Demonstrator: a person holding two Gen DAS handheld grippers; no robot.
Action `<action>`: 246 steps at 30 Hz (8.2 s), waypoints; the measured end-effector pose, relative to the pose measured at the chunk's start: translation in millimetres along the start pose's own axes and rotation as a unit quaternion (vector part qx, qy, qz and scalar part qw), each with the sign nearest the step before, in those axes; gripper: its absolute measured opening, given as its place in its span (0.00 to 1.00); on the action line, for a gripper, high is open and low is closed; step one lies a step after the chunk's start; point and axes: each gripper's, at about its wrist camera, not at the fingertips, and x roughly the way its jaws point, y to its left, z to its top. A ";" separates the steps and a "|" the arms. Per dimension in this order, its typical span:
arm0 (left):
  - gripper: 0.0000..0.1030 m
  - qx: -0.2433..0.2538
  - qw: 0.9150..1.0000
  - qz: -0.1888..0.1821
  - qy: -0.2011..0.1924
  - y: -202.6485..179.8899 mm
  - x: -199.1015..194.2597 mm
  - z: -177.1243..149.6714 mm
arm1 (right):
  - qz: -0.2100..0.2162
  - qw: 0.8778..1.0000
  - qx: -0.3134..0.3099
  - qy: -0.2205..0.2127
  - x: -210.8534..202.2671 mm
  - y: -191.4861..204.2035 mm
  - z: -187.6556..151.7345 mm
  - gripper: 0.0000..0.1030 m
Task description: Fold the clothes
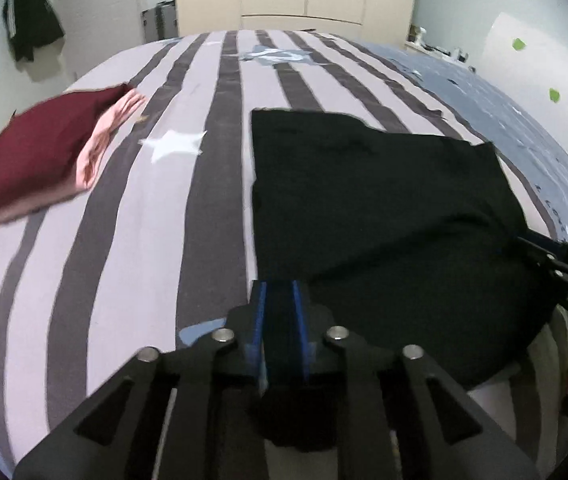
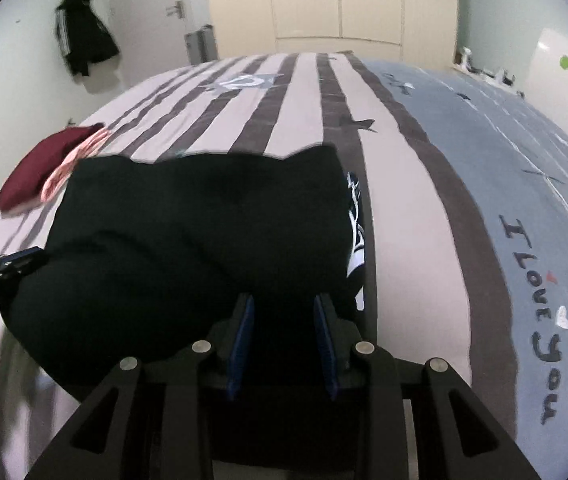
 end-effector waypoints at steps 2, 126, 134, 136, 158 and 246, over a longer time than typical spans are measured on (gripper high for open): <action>0.23 -0.016 1.000 0.001 -0.004 4.8 -5.1 5.9 | 0.000 1.000 -0.009 -0.008 0.7 0.3 -4.1 0.27; 0.17 -0.107 0.994 0.001 0.008 426.8 6.8 168.8 | 0.204 0.977 0.047 0.046 154.6 354.6 247.9 0.10; 0.18 -0.119 0.993 -0.013 -0.003 432.0 -8.4 163.4 | 0.208 0.972 0.080 0.077 154.5 348.0 242.8 0.10; 0.18 -0.114 0.993 -0.012 -0.002 433.0 -10.2 164.2 | 0.209 0.971 0.086 0.079 144.4 346.1 242.7 0.10; 0.17 -0.086 0.983 0.087 -0.137 435.3 -53.9 161.4 | 0.136 0.987 0.080 -0.010 136.1 304.0 231.8 0.34; 0.12 -0.071 0.993 -0.029 -0.093 358.4 12.6 118.2 | 0.168 0.982 -0.066 -0.063 114.7 414.4 165.5 0.25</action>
